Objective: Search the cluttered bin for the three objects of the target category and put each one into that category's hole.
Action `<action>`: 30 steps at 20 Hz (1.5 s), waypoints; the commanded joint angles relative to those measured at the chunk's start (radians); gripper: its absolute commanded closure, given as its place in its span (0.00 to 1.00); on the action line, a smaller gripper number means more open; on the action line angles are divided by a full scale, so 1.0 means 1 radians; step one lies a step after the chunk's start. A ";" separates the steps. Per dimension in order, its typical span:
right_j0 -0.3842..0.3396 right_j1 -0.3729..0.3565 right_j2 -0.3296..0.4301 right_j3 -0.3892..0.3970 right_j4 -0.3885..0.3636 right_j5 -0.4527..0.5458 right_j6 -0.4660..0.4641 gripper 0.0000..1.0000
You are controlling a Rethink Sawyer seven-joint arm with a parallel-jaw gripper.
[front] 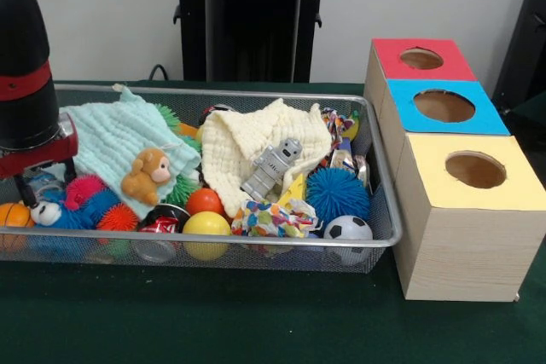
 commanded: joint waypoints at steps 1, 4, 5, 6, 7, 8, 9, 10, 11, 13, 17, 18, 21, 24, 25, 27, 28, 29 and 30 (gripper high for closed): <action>0.034 0.004 -0.054 -0.036 -0.069 0.155 -0.113 0.00; 0.053 -0.006 -0.077 -0.049 -0.078 0.217 -0.124 0.00; 0.059 -0.008 -0.086 -0.054 -0.082 0.241 -0.131 0.00; 0.065 -0.012 -0.093 -0.058 -0.086 0.256 -0.134 0.00; 0.070 -0.020 -0.101 -0.056 -0.091 0.270 -0.138 0.00; 0.079 -0.027 -0.111 -0.060 -0.100 0.289 -0.141 0.00; 0.083 -0.035 -0.117 -0.059 -0.104 0.303 -0.144 0.00; 0.087 -0.034 -0.122 -0.065 -0.109 0.320 -0.148 0.00; 0.086 -0.029 -0.122 -0.067 -0.109 0.328 -0.151 0.00; 0.073 -0.007 -0.112 -0.066 -0.104 0.317 -0.153 0.00; 0.049 0.018 -0.094 -0.050 -0.100 0.273 -0.151 0.00; 0.047 0.022 -0.092 -0.050 -0.099 0.268 -0.152 0.00; 0.039 0.045 -0.086 -0.063 -0.099 0.250 -0.156 0.00; 0.012 0.076 -0.058 -0.062 -0.082 0.196 -0.159 0.00; 0.000 0.084 -0.046 -0.058 -0.075 0.172 -0.160 0.00; -0.026 0.103 -0.020 -0.046 -0.061 0.122 -0.164 0.00; -0.040 0.110 -0.004 -0.037 -0.051 0.097 -0.164 0.00; -0.056 0.112 0.016 -0.021 -0.039 0.067 -0.164 0.00; -0.065 0.111 0.028 -0.009 -0.029 0.054 -0.165 0.00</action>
